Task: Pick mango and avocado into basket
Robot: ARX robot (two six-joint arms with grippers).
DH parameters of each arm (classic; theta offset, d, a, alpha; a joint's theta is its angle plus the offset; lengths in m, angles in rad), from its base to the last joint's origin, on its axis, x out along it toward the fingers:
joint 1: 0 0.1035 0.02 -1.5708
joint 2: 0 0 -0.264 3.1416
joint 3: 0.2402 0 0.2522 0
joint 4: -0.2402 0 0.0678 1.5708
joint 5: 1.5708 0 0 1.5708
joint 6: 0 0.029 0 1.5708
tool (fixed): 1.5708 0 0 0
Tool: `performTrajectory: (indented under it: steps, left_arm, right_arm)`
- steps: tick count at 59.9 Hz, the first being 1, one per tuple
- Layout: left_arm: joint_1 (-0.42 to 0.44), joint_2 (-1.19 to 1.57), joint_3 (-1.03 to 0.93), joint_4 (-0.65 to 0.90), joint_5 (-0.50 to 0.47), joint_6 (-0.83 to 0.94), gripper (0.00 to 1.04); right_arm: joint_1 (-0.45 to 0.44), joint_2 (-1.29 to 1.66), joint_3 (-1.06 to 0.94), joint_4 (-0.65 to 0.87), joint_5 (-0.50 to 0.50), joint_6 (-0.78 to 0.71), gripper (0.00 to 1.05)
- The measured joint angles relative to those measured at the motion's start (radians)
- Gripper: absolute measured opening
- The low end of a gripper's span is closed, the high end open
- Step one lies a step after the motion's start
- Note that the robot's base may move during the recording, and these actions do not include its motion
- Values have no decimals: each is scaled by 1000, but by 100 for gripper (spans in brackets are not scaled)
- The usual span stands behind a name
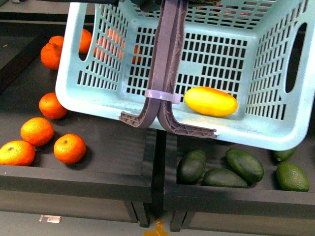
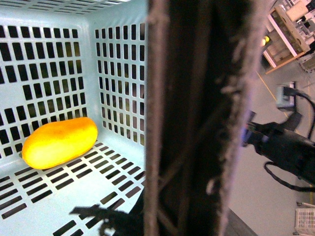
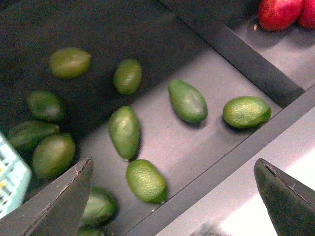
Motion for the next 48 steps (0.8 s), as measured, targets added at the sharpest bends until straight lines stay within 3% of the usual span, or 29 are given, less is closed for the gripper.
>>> performTrajectory:
  steps: [3, 16, 30, 48]
  left_arm:
    - [-2, 0, 0, 0, -1, 0, 5]
    - [1, 0, 0, 0, -17, 0, 5]
    - [6, 0, 0, 0, -24, 0, 5]
    - [6, 0, 0, 0, -8, 0, 5]
  right_arm:
    - [-56, 108, 40, 13, -64, 9, 96]
    - [-133, 484, 227, 156, -95, -81, 96]
    - [-141, 793, 429, 55, -263, -31, 96]
    - [-121, 959, 613, -14, -280, 20, 96]
